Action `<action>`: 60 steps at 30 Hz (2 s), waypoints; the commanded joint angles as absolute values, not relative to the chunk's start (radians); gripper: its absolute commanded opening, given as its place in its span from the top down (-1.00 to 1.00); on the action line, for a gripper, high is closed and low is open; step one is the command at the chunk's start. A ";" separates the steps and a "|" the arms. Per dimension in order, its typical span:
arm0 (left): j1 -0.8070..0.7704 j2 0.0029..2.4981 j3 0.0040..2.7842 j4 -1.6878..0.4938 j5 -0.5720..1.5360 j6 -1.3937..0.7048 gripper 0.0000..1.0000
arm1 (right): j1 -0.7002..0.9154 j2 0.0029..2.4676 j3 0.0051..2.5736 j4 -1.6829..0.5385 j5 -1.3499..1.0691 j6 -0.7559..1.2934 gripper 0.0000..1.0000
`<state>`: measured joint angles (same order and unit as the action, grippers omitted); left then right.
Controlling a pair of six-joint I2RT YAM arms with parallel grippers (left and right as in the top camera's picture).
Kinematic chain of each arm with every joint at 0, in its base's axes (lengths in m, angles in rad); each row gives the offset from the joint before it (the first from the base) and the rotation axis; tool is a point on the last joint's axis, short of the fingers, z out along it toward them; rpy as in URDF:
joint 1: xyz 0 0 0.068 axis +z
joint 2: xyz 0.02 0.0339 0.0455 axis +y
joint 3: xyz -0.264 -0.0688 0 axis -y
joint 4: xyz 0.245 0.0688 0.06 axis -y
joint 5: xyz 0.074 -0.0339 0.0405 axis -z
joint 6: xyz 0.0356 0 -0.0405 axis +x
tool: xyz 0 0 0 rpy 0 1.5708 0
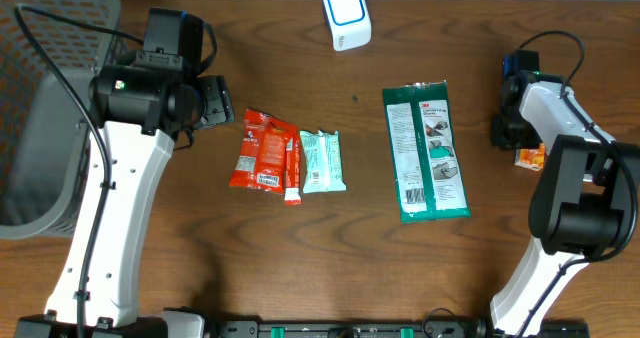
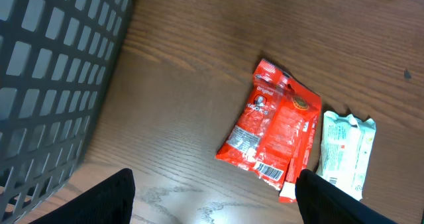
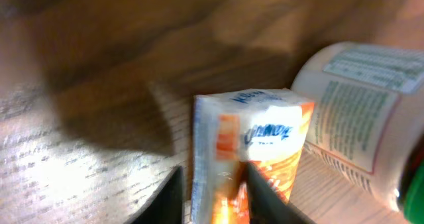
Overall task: Scan the item barcode
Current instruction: 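Carry the tissue box right and set it beside the jar, then move the right gripper to the green glove pack and grasp its edge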
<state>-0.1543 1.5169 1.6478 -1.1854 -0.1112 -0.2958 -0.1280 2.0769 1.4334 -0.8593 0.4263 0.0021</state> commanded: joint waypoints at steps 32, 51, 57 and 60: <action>-0.153 1.516 1.644 -1.188 -0.124 -0.309 -0.56 | -0.001 2.074 1.395 -1.016 -0.361 -0.031 -0.35; -0.152 1.515 1.644 -1.113 -0.117 -0.316 -0.56 | -0.104 2.064 1.423 -1.039 -0.449 -0.110 -0.50; -0.153 1.519 1.644 -1.055 0.065 -0.315 -0.95 | -0.138 2.064 1.423 -1.036 -0.481 -0.122 -0.54; -0.181 1.553 1.644 -1.026 0.274 -0.231 -0.44 | -0.138 2.064 1.423 -1.036 -0.481 -0.122 -0.54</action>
